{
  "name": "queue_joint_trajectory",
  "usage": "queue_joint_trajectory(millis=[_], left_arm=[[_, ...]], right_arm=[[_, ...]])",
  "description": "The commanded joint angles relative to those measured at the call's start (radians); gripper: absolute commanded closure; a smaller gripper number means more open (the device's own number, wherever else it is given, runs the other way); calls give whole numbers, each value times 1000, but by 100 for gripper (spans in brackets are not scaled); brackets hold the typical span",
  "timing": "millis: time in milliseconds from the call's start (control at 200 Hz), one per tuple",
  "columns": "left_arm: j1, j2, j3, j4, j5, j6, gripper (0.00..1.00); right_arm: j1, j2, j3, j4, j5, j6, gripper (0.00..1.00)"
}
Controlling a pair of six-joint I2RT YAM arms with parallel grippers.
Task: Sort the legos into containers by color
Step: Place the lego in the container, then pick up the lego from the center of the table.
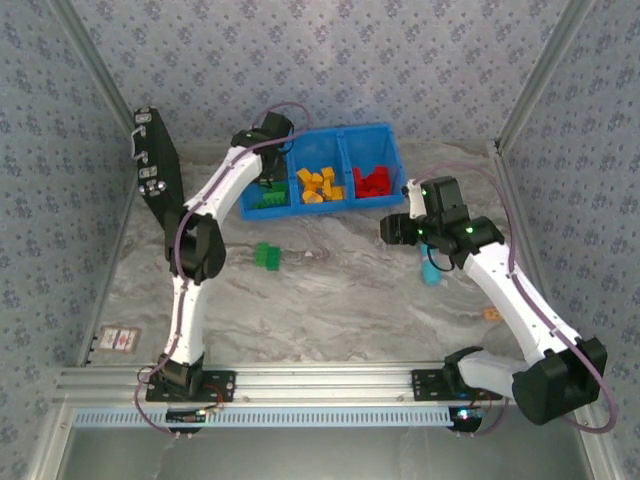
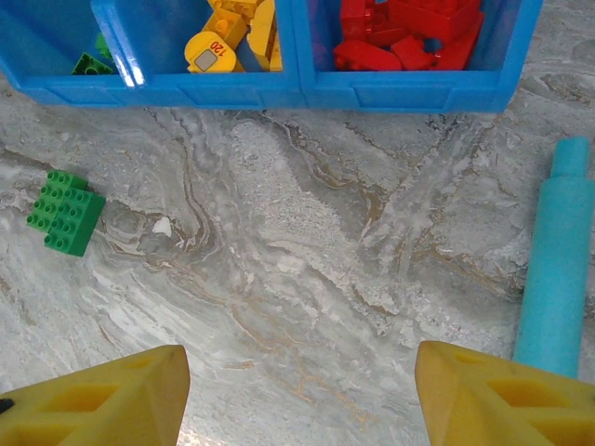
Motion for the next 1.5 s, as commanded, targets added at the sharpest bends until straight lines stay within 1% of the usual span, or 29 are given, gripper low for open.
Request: queue_joint_trajectory(millis=[0,110,205,290,440,465,550,620,785,895,1150,1370,1454,1499], left_arm=[[-24,-172,-26,-25,-32,30,54],[-71,-272,-117,-27,-60,72,54],[-120,-362,-226,-31,-110,85,57],[-162,-443,-378,-21,-148,73,57],[-247,-556,-590,-31,-242,-8,57],[-265,-568,-618,-37,-278,-31,56],[-326,-586,-701,-54,-351,-104,54],[-363,-585,-750,-61,-382,-173,54],[-407,-568,-845,-15,-355,-317,51],[-424,-528,-867,6,-357,-364,50],[-427,-442,-877,111,-303,-369,49],[-419,-409,-886,143,-271,-364,49],[-405,-401,-917,184,-247,-364,49],[-393,-394,-934,201,-210,-373,49]], right_arm=[[9,-22,14,10,-15,0,33],[13,-42,14,4,-16,0,33],[18,-59,14,-5,-16,1,33],[23,-72,16,-15,-16,1,32],[34,-77,27,-33,-7,0,32],[38,-78,27,-35,-5,-1,32],[48,-76,28,-31,-2,0,32],[54,-69,28,-25,-4,-2,32],[77,-63,22,-17,6,-7,32],[81,-78,7,-6,11,-2,32],[81,-118,-12,-29,33,-10,32],[77,-150,-40,-45,49,-1,32],[77,-145,-42,-43,43,1,32],[76,-143,-40,-44,43,-1,31]])
